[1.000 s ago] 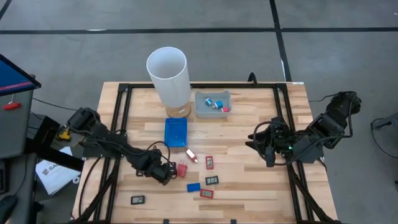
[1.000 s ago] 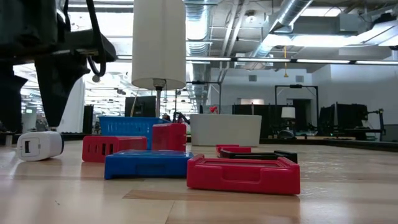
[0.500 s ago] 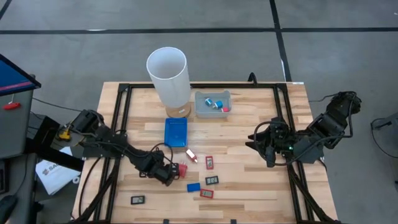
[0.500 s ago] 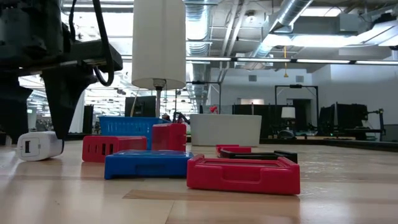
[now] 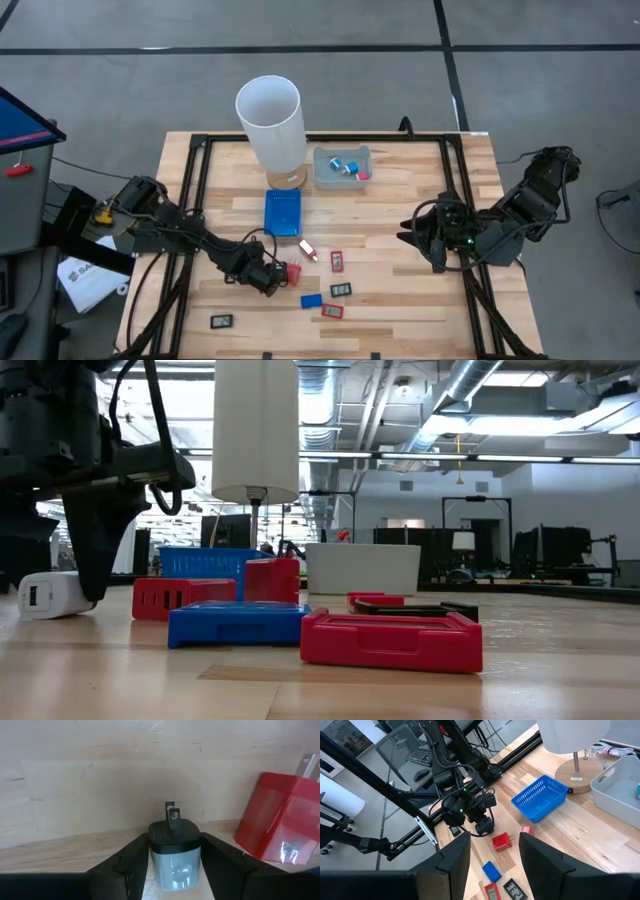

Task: Pick & Place Office items
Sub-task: Put the white charger adapter into the gray bin

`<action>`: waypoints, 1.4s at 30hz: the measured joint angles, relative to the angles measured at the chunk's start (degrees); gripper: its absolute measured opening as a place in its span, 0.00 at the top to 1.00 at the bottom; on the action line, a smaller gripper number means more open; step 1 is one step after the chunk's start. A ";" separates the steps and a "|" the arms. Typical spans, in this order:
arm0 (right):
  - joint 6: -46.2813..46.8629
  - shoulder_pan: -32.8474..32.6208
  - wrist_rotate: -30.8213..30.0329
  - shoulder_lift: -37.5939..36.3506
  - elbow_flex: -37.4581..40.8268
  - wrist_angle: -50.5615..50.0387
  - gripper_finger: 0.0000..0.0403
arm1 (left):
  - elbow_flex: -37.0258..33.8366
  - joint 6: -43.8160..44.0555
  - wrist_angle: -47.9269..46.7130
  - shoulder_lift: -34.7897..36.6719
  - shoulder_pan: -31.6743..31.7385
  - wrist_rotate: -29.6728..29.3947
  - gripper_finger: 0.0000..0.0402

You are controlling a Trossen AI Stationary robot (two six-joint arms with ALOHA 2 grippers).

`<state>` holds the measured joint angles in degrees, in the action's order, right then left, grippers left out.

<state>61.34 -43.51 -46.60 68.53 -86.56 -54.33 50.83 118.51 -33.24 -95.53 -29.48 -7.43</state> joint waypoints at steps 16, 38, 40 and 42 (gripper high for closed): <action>0.02 0.06 -4.38 0.02 0.01 0.83 0.60 | -0.02 -22.35 10.77 11.81 -0.02 -15.31 0.65; -48.66 12.95 -2.44 5.98 0.00 29.04 0.60 | 0.03 -65.60 62.15 24.57 16.35 -2.64 0.65; -51.09 13.53 -1.15 7.20 0.00 30.90 0.60 | 0.07 -65.60 63.97 24.65 16.46 -1.88 0.65; -50.98 13.60 -0.25 8.20 0.02 33.95 0.60 | 0.07 -65.58 64.35 24.55 16.50 -1.01 0.65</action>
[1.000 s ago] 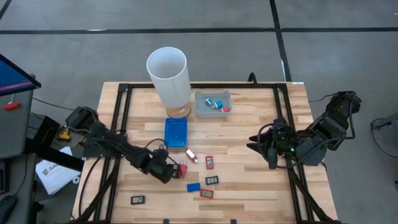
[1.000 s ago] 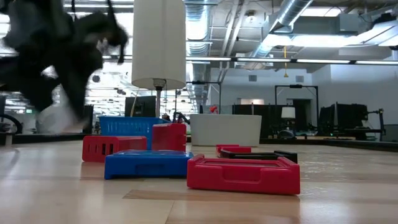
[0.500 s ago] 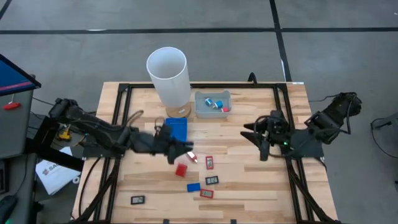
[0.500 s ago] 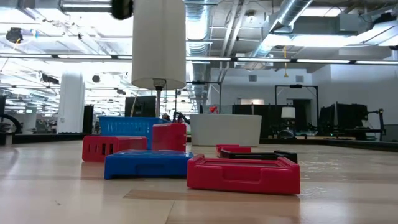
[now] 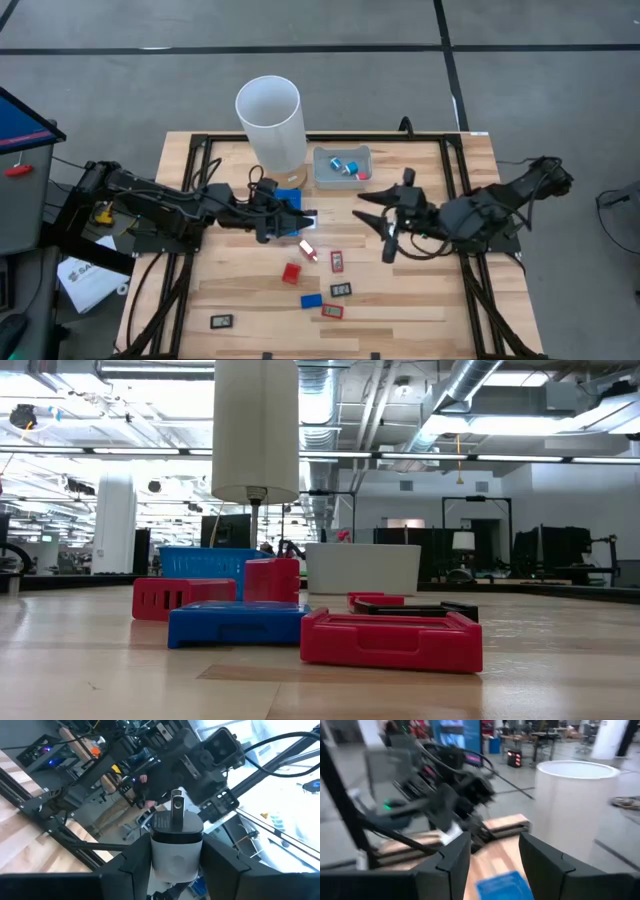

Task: Pick & Place Office items
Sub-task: Put the white charger adapter into the gray bin

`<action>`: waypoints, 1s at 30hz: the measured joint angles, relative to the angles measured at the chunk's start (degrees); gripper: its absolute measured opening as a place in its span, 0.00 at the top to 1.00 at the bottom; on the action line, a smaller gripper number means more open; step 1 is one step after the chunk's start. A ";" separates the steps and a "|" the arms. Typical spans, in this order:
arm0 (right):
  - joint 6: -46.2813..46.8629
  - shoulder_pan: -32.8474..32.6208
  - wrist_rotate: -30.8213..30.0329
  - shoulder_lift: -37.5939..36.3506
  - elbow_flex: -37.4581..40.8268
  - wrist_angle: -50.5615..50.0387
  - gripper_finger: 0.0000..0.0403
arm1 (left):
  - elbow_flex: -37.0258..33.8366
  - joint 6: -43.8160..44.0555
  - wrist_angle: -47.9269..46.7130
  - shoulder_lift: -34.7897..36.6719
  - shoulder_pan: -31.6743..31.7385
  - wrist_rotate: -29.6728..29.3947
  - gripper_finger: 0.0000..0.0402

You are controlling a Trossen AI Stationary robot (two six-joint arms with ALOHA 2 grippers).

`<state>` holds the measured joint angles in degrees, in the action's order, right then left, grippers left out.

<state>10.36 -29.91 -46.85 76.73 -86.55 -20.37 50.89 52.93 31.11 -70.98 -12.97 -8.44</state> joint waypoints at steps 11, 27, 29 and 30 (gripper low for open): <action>-3.92 1.48 7.57 1.99 -0.04 9.51 0.59 | -0.02 4.32 5.32 0.00 1.70 0.32 0.65; -20.42 0.83 5.54 4.78 -0.02 15.09 0.35 | -0.02 7.50 12.18 0.00 1.97 -6.28 0.65; -21.36 0.83 4.28 5.55 -0.01 15.25 0.35 | -0.02 7.83 13.76 0.00 1.97 -8.38 0.65; -21.66 0.97 3.39 6.01 -0.01 15.30 0.35 | -0.02 8.56 14.23 0.00 1.97 -9.80 0.65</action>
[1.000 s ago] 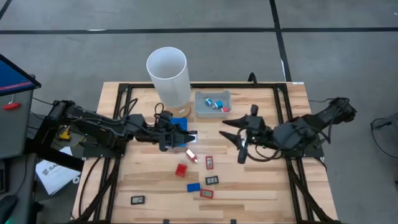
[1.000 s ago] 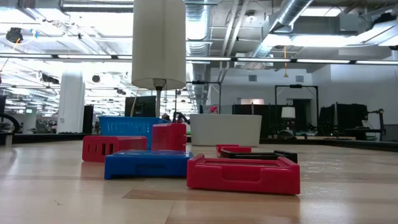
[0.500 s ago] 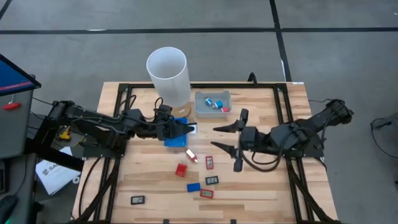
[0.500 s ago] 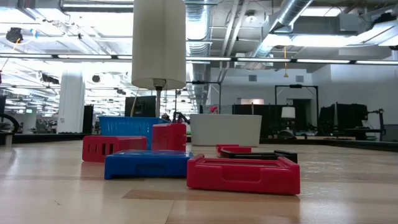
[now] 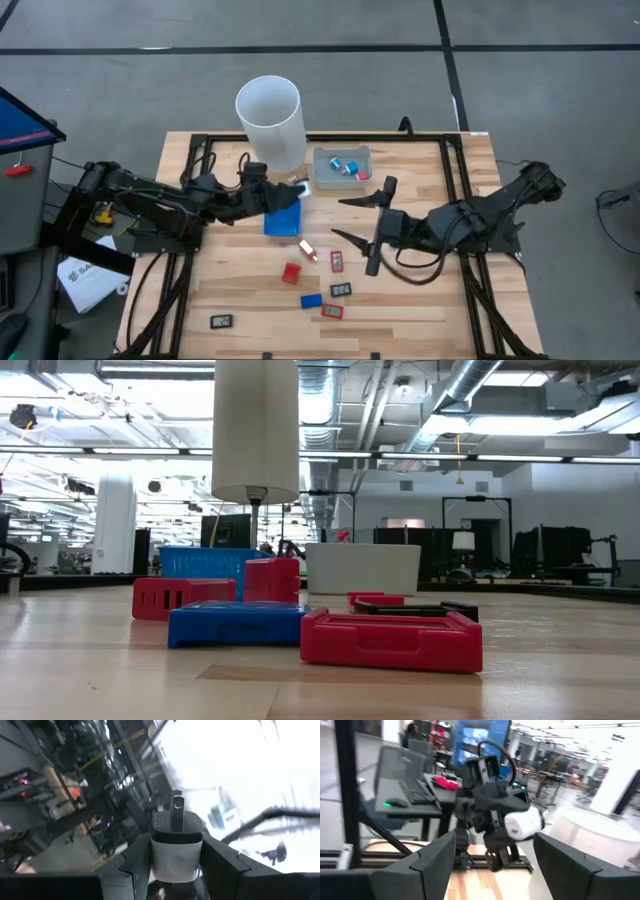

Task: Pick & Place Office items
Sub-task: Put the white charger adapter into the gray bin

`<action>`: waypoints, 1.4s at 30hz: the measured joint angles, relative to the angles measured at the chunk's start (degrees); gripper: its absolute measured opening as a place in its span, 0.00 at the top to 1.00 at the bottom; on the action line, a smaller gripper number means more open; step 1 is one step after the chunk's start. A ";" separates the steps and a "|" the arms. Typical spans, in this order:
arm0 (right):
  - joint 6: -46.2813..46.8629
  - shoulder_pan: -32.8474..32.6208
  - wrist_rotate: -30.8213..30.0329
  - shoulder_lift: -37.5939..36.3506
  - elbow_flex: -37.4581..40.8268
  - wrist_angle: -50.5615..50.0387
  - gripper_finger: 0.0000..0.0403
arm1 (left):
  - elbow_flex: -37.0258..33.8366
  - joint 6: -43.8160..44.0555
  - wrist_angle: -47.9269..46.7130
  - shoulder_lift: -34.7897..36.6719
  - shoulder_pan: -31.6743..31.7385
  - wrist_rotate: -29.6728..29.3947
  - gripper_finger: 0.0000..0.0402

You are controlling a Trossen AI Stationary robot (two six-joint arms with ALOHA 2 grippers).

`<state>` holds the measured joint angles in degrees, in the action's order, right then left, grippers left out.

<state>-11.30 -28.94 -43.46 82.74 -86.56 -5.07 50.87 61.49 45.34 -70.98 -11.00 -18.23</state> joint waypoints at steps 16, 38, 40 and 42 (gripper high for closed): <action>-2.54 3.30 -14.93 4.72 0.01 6.01 0.35 | 0.00 3.53 8.58 -4.60 -7.60 -34.70 0.65; -3.90 4.94 -10.54 8.41 -0.01 8.49 0.34 | 5.43 3.96 18.95 -14.48 -8.97 -33.91 0.65; -3.86 5.56 -10.54 8.61 0.03 8.32 0.34 | 6.04 3.92 18.69 -14.93 -9.06 -33.85 0.65; -3.78 6.01 -10.43 8.49 0.01 8.55 0.34 | 6.13 3.66 18.41 -15.08 -9.07 -33.86 0.65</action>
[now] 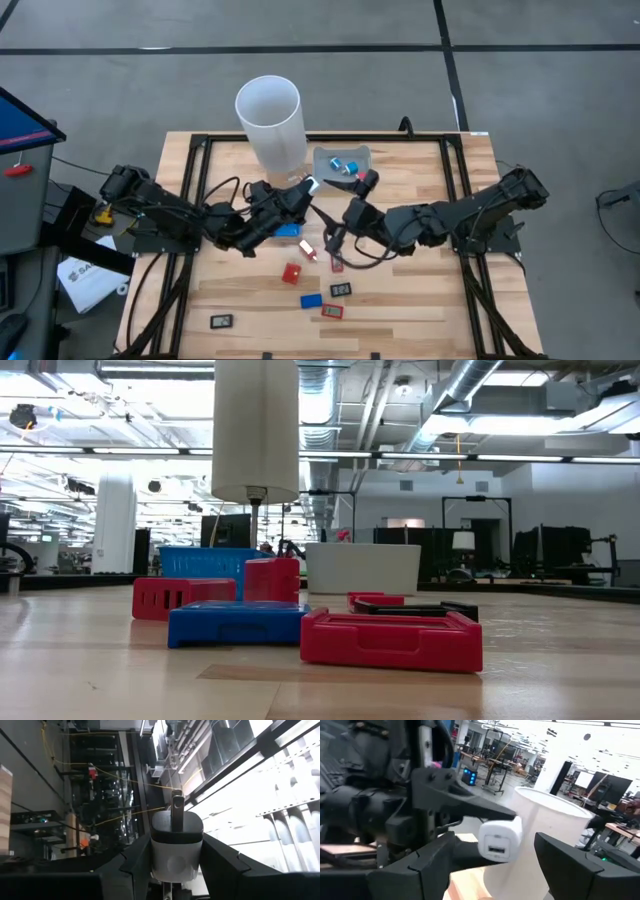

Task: Pick & Place Office items
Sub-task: Put the white charger adapter into the gray bin

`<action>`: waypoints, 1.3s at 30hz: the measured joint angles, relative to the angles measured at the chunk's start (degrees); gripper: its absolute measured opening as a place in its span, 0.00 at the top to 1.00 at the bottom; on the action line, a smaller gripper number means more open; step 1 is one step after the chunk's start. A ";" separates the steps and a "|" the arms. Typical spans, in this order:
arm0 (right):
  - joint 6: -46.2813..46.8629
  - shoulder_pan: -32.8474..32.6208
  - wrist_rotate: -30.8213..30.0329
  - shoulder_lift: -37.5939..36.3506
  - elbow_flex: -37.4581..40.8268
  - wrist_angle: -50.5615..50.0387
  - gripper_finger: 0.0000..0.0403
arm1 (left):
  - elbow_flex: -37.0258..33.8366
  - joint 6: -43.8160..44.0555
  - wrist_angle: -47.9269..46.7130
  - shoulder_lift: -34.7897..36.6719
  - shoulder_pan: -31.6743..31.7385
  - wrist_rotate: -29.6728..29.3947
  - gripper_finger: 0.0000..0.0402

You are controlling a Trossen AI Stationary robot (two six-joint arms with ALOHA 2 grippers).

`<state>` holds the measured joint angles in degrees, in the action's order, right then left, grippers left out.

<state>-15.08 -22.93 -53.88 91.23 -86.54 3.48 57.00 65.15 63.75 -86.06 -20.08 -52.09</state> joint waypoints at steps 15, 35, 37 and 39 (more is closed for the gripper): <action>0.08 3.47 3.35 -0.01 0.00 -0.03 0.34 | 0.19 -0.14 -0.72 0.02 0.05 1.11 0.65; 5.02 3.55 5.97 -0.10 0.00 -1.35 0.62 | 0.18 -0.09 -0.83 0.08 -0.14 2.45 0.65; 4.95 3.55 5.81 -0.14 0.00 -1.33 0.68 | 0.17 0.02 -0.84 0.19 -0.18 2.34 0.65; 4.95 3.50 5.81 -0.14 0.00 -1.45 0.71 | 0.17 0.32 -1.14 0.19 -0.46 2.24 0.65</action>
<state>-10.13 -19.43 -48.07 91.09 -86.54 2.03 57.17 65.47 62.61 -85.86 -20.54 -49.86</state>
